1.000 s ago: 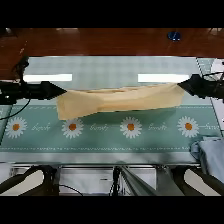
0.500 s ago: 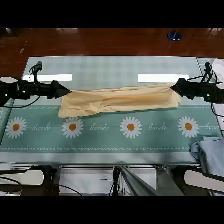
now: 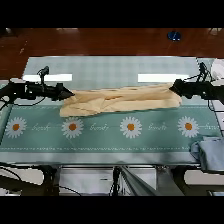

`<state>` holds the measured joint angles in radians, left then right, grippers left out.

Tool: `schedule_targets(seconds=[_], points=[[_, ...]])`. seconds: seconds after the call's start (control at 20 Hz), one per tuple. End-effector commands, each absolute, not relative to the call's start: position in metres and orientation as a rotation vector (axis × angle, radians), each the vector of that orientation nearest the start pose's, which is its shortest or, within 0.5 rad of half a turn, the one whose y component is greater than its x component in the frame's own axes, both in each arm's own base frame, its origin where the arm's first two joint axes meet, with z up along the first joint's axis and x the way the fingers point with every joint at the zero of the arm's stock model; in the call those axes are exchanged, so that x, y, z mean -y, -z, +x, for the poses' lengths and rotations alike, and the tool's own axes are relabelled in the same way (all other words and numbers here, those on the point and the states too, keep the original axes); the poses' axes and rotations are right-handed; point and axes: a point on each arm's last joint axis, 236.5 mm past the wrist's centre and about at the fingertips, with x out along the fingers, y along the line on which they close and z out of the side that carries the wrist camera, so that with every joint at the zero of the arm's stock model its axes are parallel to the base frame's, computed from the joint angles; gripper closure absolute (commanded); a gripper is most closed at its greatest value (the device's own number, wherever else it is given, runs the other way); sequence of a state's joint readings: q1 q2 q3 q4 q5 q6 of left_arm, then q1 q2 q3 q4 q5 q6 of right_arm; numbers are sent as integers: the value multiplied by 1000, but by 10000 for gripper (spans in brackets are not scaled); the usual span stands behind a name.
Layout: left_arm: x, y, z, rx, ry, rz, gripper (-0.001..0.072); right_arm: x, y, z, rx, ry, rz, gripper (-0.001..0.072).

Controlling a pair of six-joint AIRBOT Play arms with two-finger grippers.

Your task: Fold the shirts.

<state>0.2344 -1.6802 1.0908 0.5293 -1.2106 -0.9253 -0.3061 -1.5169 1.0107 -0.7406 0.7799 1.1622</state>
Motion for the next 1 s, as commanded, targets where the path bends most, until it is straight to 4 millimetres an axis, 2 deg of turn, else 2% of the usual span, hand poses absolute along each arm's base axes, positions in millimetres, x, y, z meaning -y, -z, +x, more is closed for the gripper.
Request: schedule_targets(seconds=[0.0,0.05,0.1,0.15,0.2,0.3,0.35,0.4,0.45,0.5,0.6,0.7,0.8,0.95], points=[[104,67,399,-1299,663,-792,346,6,81,437,-1117,-118,682,533],[103,65,397,-1305,673,-793,295,2,78,435,-1123,-142,680,499],[98,61,394,-1308,679,-792,295,1,72,434,-1119,-161,665,497],[88,55,392,-1309,683,-783,296,6,61,435,-1099,-165,649,429],[72,50,390,-1307,668,-765,301,18,44,438,-1060,-154,620,368],[25,37,392,-1295,546,-742,316,55,7,445,-988,-79,529,329],[2,28,394,-1272,479,-732,316,76,-5,443,-993,-18,487,276],[-13,17,393,-1241,445,-718,316,93,-10,438,-1029,22,439,201],[-22,7,391,-1214,427,-708,316,105,-10,432,-1085,32,384,167],[-26,-4,391,-1187,416,-692,317,109,-5,426,-1142,24,369,129],[-23,-19,391,-1155,420,-658,320,105,12,418,-1254,-30,392,109],[-11,-26,391,-1154,445,-632,319,98,34,414,-1339,-93,442,107],[5,-28,389,-1172,477,-618,320,88,51,417,-1365,-146,555,107],[27,-28,388,-1193,526,-586,320,79,64,425,-1340,-212,722,107]])
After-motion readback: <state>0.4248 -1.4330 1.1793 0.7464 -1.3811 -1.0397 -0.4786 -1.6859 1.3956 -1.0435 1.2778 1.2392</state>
